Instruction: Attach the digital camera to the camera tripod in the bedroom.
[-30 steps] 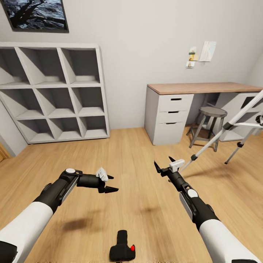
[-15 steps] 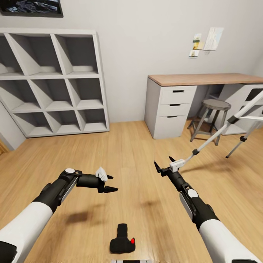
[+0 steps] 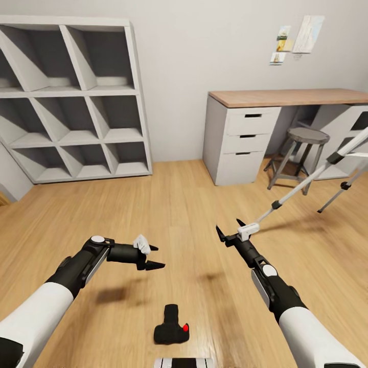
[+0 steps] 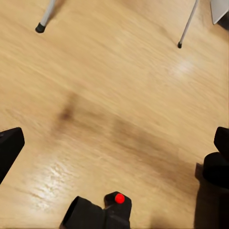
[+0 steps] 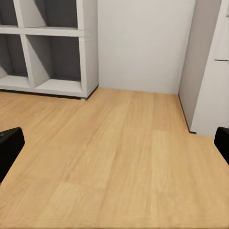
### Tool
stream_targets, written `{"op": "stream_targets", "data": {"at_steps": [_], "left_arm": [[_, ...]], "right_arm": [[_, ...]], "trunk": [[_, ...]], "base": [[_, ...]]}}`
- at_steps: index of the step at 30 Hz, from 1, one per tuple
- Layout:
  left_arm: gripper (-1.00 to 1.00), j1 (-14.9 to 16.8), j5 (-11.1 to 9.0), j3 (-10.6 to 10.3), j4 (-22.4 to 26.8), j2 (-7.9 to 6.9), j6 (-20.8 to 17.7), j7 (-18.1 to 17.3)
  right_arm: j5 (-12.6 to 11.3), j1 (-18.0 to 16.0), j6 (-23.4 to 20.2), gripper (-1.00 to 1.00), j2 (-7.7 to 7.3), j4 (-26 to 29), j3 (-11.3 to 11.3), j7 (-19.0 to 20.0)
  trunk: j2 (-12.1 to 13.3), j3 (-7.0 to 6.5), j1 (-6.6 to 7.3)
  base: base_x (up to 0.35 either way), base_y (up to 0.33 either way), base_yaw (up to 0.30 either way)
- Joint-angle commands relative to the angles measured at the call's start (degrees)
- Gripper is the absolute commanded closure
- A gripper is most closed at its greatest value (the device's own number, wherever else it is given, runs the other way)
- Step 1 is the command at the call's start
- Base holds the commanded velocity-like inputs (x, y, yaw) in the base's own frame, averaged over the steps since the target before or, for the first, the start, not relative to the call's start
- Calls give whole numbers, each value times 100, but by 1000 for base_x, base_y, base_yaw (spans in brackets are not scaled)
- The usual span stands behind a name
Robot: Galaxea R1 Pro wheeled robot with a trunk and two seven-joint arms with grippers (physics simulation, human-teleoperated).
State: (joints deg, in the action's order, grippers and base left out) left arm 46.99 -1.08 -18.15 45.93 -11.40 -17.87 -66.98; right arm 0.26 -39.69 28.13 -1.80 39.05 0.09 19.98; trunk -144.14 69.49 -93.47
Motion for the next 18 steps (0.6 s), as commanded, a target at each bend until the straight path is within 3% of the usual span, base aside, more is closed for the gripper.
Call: {"op": "stream_targets", "data": {"at_steps": [1,6,12,15,18], "left_arm": [[-100,3,-11,-12,5,-7,-55,-13],[-100,3,-7,-18,1,-10,25,-23],[-100,3,-6,-20,6,-35,385,-118],[-100,3,-6,-27,13,-48,765,-882],[-100,3,-6,-31,17,-43,964,-1384]], "right_arm": [[1,-3,20,-100,0,-3,0,15],[-6,-3,24,-100,-1,-3,-1,15],[-32,-3,60,-100,10,7,-18,9],[-79,-3,85,-100,19,91,-24,-133],[-89,-3,91,-100,21,186,-25,-394]], "trunk": [[-4,27,-1],[-10,138,-14],[-18,271,-29],[-22,338,-37],[-26,404,-45]], "base": [[0,0,0],[0,0,0],[0,0,0],[0,0,0],[0,0,0]]}}
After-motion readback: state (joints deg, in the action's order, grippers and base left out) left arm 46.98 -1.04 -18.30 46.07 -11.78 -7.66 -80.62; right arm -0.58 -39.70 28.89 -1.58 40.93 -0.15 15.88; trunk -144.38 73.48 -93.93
